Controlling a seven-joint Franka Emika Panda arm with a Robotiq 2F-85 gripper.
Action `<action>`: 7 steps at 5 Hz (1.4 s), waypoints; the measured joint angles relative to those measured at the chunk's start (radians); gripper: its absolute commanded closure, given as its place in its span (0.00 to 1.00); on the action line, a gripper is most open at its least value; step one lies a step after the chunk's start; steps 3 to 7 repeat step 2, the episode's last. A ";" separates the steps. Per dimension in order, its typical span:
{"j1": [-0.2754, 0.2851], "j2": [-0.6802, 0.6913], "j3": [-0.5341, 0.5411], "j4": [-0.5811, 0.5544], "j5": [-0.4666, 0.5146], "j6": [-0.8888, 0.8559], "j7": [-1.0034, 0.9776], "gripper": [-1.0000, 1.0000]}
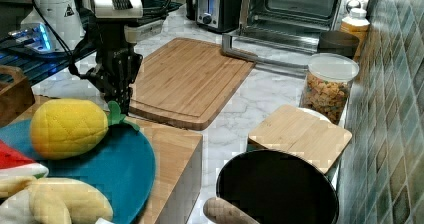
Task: Close the drawer.
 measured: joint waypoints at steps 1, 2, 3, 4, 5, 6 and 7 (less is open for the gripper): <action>0.000 0.000 0.000 0.000 0.000 0.000 0.000 1.00; 0.001 0.000 0.000 0.000 -0.011 0.000 0.000 1.00; 0.001 0.000 0.000 0.000 -0.011 0.000 0.000 1.00; 0.001 0.000 0.000 0.000 -0.011 0.000 0.000 1.00; 0.001 0.000 0.000 0.000 -0.011 0.000 0.000 1.00; 0.001 0.000 0.000 0.000 -0.011 0.000 0.000 1.00; 0.001 0.000 0.000 0.000 -0.011 0.000 0.000 1.00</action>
